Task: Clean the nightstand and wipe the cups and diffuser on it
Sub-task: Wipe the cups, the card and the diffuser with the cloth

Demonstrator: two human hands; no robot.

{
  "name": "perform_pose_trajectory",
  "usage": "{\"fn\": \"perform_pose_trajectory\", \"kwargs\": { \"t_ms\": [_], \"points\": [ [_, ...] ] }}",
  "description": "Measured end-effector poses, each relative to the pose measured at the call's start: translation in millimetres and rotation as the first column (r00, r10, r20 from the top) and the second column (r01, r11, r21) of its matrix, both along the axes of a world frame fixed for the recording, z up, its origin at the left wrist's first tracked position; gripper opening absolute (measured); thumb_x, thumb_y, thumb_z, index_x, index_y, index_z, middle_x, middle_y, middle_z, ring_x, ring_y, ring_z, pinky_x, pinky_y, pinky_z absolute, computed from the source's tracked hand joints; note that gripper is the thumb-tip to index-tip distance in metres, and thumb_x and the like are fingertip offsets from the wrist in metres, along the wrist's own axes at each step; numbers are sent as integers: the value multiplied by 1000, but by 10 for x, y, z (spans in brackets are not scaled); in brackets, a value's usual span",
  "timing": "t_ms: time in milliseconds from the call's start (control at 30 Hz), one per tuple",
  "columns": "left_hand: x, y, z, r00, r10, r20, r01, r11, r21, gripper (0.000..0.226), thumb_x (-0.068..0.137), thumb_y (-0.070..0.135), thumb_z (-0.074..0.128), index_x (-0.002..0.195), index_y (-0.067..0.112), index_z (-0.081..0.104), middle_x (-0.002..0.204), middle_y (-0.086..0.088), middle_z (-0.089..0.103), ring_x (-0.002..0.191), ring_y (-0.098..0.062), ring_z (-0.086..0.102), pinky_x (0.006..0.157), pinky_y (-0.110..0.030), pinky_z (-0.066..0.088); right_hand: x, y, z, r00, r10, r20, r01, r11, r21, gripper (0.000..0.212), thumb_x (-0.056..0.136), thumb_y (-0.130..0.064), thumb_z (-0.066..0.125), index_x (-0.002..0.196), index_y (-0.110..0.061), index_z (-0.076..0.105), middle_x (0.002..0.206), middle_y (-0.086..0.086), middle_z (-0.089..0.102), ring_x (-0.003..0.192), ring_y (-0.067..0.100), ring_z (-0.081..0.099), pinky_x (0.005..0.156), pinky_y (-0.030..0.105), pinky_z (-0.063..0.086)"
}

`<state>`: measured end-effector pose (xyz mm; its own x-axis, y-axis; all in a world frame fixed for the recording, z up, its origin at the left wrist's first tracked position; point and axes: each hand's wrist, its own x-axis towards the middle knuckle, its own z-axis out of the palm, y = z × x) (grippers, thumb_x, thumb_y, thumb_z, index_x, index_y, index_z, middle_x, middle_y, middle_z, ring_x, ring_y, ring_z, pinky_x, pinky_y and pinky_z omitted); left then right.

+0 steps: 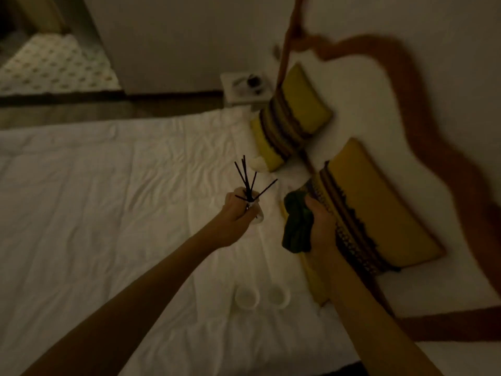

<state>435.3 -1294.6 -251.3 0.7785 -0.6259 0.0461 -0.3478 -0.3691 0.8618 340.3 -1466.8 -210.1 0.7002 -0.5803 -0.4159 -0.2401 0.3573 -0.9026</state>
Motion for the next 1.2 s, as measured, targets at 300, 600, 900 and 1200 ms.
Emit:
{"fn": "perform_pose_trajectory", "kwargs": {
  "t_ms": [300, 600, 900, 1200],
  "points": [
    [-431, 943, -1746, 912, 369, -176, -330, 919, 218, 31, 77, 21, 84, 105, 11, 74, 116, 3, 72, 105, -6, 65, 87, -12, 46, 67, 535, -1800, 978, 143, -150, -131, 988, 85, 24, 75, -43, 69, 87, -24, 80, 83, 2, 75, 78, 20, 68, 69, 31, 53],
    [-846, 988, -3516, 710, 650, -271, -579, 758, 301, 28, 71, 13, 87, 92, 15, 69, 105, -5, 66, 94, -21, 67, 83, -44, 57, -88, 547, -3024, 944, 219, -247, -228, 974, -8, 24, 92, -30, 66, 71, -33, 78, 72, -7, 73, 69, 10, 68, 56, 21, 53],
    [-1078, 993, -4420, 593, 703, -392, -642, 707, 297, 56, 68, 14, 90, 111, 10, 55, 106, -2, 68, 94, -16, 68, 75, -29, 59, -260, 527, -3509, 927, 284, -244, -307, 949, -64, 24, 93, -30, 66, 71, -32, 76, 73, -8, 72, 69, 6, 67, 58, 20, 52],
    [-1176, 1511, -3352, 769, 577, -275, -356, 744, 565, 132, 59, 41, 93, 155, 13, 7, 154, -18, 13, 144, -35, 13, 118, -53, 25, -251, 709, -2672, 918, 368, -147, -376, 926, -30, 20, 94, -33, 65, 79, -30, 78, 78, -3, 74, 71, 9, 69, 59, 21, 53]
  ]
}}
